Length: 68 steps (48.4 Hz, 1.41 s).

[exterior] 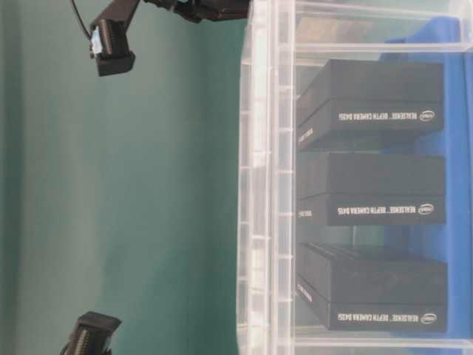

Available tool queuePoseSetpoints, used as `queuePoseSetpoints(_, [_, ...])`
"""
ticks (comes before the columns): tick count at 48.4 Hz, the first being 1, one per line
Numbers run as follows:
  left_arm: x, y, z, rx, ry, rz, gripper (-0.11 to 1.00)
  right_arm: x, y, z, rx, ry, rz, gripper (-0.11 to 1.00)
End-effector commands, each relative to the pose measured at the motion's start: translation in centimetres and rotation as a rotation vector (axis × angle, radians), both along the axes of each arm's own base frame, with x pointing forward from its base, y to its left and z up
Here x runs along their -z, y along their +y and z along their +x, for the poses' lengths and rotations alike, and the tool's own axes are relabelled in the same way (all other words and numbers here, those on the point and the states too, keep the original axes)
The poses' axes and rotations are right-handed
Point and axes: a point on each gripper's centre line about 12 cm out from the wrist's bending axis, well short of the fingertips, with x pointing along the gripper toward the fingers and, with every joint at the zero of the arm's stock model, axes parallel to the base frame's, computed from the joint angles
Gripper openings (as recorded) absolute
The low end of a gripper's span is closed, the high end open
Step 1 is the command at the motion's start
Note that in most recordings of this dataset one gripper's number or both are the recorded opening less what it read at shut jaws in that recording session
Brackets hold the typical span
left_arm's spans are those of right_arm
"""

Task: Clamp the lid of the box with both arms, then lift and open it.
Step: 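Lift the clamped lid upward off the box with both grippers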

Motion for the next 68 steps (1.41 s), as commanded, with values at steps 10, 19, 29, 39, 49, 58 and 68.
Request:
queuePoseSetpoints(10, [-3.8, 0.1, 0.5, -0.002, -0.090, 0.030, 0.01, -4.2, 0.9, 0.8, -0.021, -0.096, -0.023, 0.00])
queuePoseSetpoints(19, [-5.1, 0.2, 0.6, -0.002, -0.091, 0.033, 0.02, -5.6, 0.9, 0.9, -0.018, -0.101, -0.027, 0.00])
queuePoseSetpoints(29, [-6.3, 0.2, 0.6, 0.000, -0.093, 0.037, 0.02, -7.1, 1.0, 1.0, -0.020, -0.100, -0.029, 0.00])
queuePoseSetpoints(39, [-6.9, 0.1, 0.4, 0.000, -0.093, 0.037, 0.01, -7.7, 1.2, 1.2, -0.026, -0.102, -0.029, 0.00])
queuePoseSetpoints(49, [-7.1, -0.8, 0.3, 0.016, -0.092, 0.027, 0.02, -7.6, 2.0, 1.3, -0.049, -0.091, -0.023, 0.00])
queuePoseSetpoints(58, [-7.4, -3.2, 0.5, 0.037, -0.098, -0.007, 0.01, -7.7, 3.9, 1.3, -0.047, -0.083, 0.018, 0.00])
queuePoseSetpoints(68, [-7.5, -5.9, 0.5, 0.075, -0.103, -0.039, 0.01, -7.9, 6.9, 1.5, -0.074, -0.071, 0.017, 0.00])
